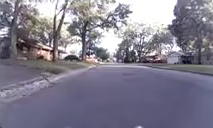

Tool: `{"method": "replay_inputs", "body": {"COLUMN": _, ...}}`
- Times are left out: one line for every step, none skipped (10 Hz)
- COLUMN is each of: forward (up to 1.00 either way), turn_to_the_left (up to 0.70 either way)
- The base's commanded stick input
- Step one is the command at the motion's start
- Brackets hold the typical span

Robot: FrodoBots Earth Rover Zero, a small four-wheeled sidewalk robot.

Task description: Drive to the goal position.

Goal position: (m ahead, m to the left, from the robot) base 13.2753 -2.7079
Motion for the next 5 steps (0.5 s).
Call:
{"method": "replay_inputs", "body": {"forward": 1.0, "turn_to_the_left": 0.0}}
{"method": "replay_inputs", "body": {"forward": 1.0, "turn_to_the_left": 0.0}}
{"method": "replay_inputs", "body": {"forward": 1.0, "turn_to_the_left": 0.0}}
{"method": "replay_inputs", "body": {"forward": 1.0, "turn_to_the_left": 0.02}}
{"method": "replay_inputs", "body": {"forward": 1.0, "turn_to_the_left": 0.18}}
